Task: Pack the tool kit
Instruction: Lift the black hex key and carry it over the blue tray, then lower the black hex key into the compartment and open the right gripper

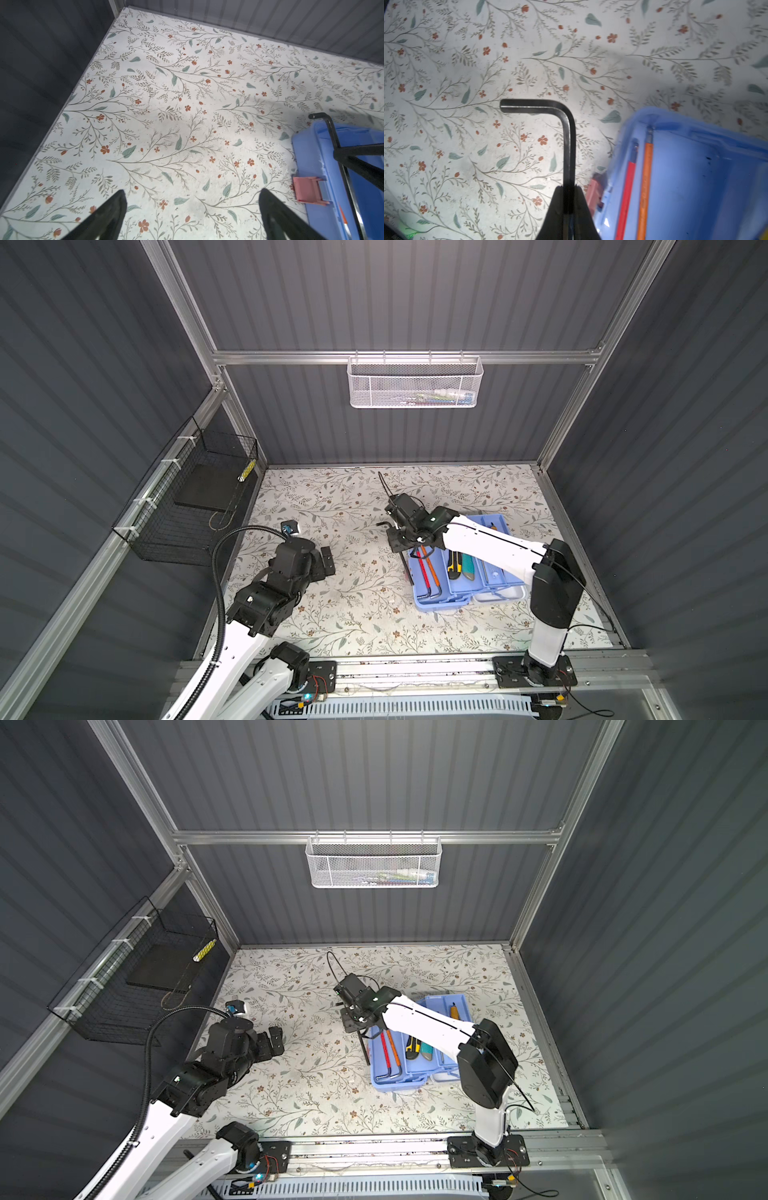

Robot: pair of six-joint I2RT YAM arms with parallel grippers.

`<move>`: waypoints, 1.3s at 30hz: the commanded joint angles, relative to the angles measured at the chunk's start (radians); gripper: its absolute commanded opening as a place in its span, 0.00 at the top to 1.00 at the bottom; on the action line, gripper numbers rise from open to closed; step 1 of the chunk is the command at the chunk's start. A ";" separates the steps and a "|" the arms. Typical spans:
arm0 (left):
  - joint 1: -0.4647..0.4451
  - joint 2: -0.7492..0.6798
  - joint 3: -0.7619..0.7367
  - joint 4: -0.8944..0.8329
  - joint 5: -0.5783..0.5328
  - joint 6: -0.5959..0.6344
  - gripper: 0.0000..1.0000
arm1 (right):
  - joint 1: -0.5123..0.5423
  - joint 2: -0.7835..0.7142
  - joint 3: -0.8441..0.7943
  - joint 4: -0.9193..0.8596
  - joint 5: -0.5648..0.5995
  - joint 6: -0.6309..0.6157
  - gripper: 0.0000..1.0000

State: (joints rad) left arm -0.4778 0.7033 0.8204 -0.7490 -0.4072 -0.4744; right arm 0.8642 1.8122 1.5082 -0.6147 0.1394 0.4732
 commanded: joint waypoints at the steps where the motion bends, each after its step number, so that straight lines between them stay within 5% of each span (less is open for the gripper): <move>1: 0.002 -0.006 -0.025 0.066 0.065 -0.008 0.01 | -0.022 -0.062 -0.062 0.001 0.076 0.035 1.00; 10: 0.002 -0.003 -0.076 0.136 0.129 -0.002 0.00 | -0.054 -0.064 -0.134 -0.090 0.211 0.069 1.00; 26: 0.002 -0.028 -0.087 0.114 0.126 0.000 0.01 | -0.070 0.147 0.019 -0.223 0.332 0.065 1.00; 39: 0.002 -0.045 -0.121 0.150 0.191 0.000 0.00 | -0.093 0.247 0.047 -0.201 0.331 0.039 1.00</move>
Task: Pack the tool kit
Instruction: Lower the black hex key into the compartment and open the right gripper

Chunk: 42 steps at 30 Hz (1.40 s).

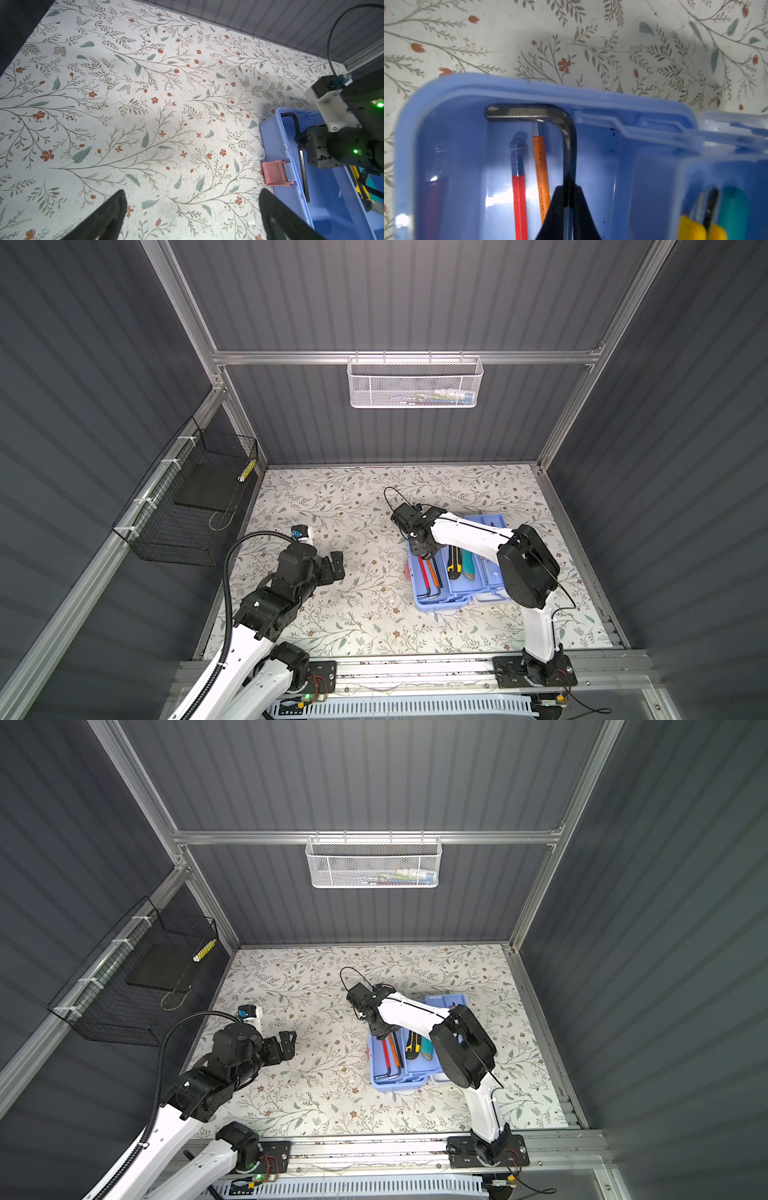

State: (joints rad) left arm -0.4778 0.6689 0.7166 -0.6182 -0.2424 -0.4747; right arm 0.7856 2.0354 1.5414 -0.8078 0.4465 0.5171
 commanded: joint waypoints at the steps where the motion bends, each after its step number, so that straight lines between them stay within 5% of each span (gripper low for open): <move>1: 0.002 -0.011 -0.021 0.024 0.031 -0.001 0.00 | -0.017 0.030 0.016 -0.011 0.025 -0.007 1.00; 19: 0.002 0.035 -0.018 0.054 0.049 0.003 0.00 | -0.003 -0.175 -0.097 -0.049 -0.087 0.040 1.00; 42: 0.002 0.037 -0.066 0.065 0.059 -0.017 0.00 | -0.038 0.027 -0.007 -0.049 -0.036 -0.007 1.00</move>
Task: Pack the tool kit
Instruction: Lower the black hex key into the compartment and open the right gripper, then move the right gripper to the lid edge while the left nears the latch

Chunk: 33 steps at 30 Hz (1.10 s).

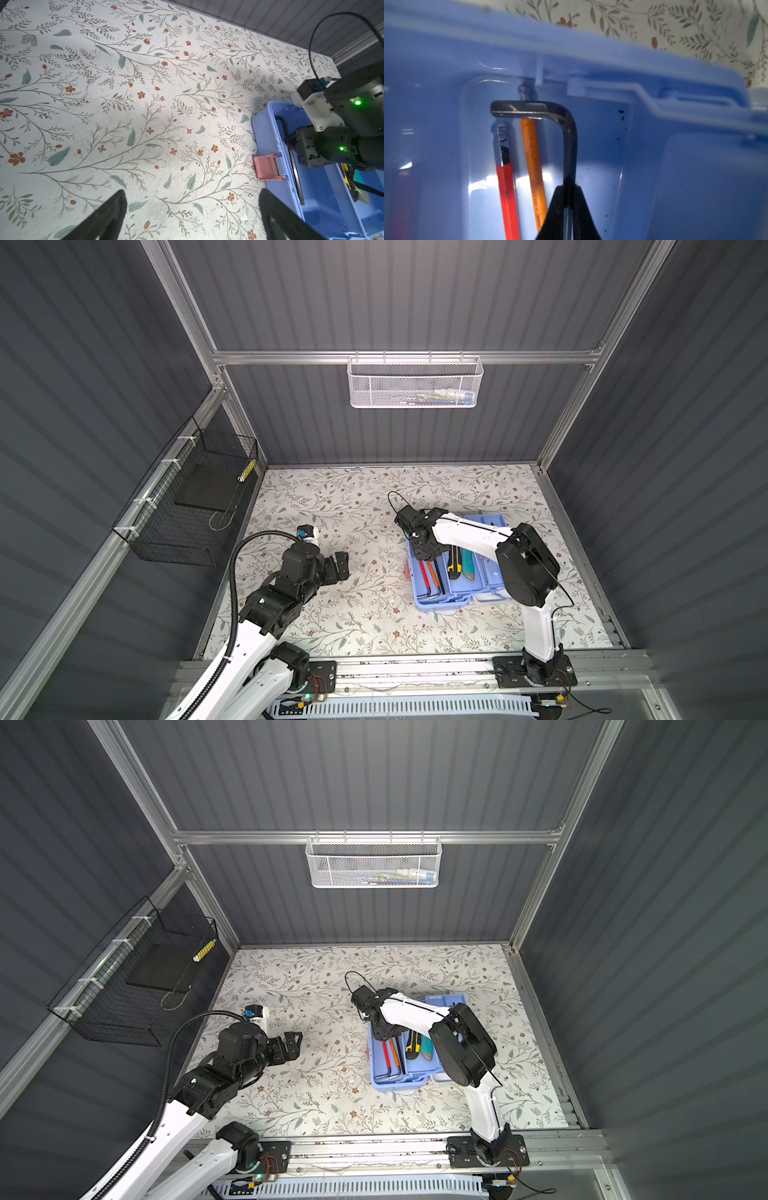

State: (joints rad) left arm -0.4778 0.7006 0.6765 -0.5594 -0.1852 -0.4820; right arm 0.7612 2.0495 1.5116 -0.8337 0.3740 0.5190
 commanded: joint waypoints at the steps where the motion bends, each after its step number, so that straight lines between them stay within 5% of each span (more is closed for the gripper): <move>1: 0.002 0.011 -0.033 0.009 0.003 -0.011 0.01 | -0.017 0.019 0.022 -0.022 0.034 -0.009 1.00; 14: 0.002 0.048 -0.030 0.041 0.040 0.012 0.01 | -0.025 0.039 0.041 -0.016 0.001 -0.020 0.88; 22: 0.003 0.049 0.001 0.013 0.028 0.026 0.00 | -0.023 0.014 0.056 -0.035 -0.007 -0.028 0.72; 33: -0.019 0.170 -0.019 0.197 0.199 -0.042 0.00 | -0.016 -0.310 -0.062 0.054 -0.182 -0.054 0.69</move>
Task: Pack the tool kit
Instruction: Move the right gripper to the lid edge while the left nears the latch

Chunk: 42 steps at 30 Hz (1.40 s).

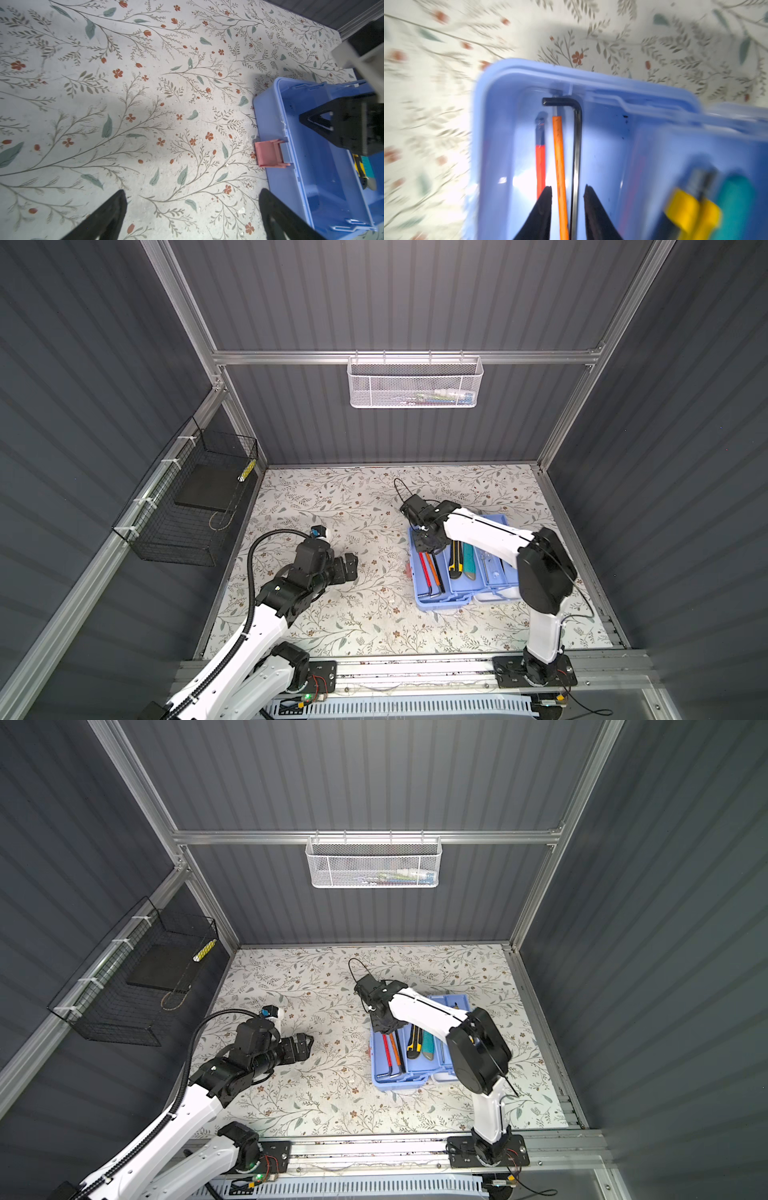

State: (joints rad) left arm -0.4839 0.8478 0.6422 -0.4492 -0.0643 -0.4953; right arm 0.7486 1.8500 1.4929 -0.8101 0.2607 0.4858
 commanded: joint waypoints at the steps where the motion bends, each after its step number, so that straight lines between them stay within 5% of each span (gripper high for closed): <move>1: -0.019 0.040 0.017 0.108 0.090 -0.036 0.00 | -0.004 -0.149 -0.068 0.047 -0.082 -0.024 0.68; 12: -0.246 0.418 0.143 0.317 0.063 -0.020 0.00 | -0.104 -0.665 -0.422 0.181 -0.139 -0.013 0.65; 20: -0.289 0.693 0.265 0.405 0.076 -0.019 0.01 | -0.198 -0.938 -0.555 0.118 -0.172 0.031 0.62; 25: -0.295 0.789 0.308 0.425 0.062 -0.014 0.00 | -0.240 -1.038 -0.575 0.081 -0.174 0.026 0.59; 31: -0.295 0.862 0.377 0.244 -0.060 -0.022 0.01 | -0.311 -1.074 -0.587 0.088 -0.227 0.006 0.57; 42: -0.267 0.733 0.291 0.082 -0.233 0.008 0.01 | -0.489 -1.032 -0.617 0.162 -0.405 -0.008 0.56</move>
State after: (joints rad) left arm -0.7792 1.6447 0.9802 -0.2268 -0.2001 -0.5220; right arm 0.3019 0.8028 0.8783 -0.6849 -0.0612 0.4927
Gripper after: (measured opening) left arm 0.995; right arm 0.439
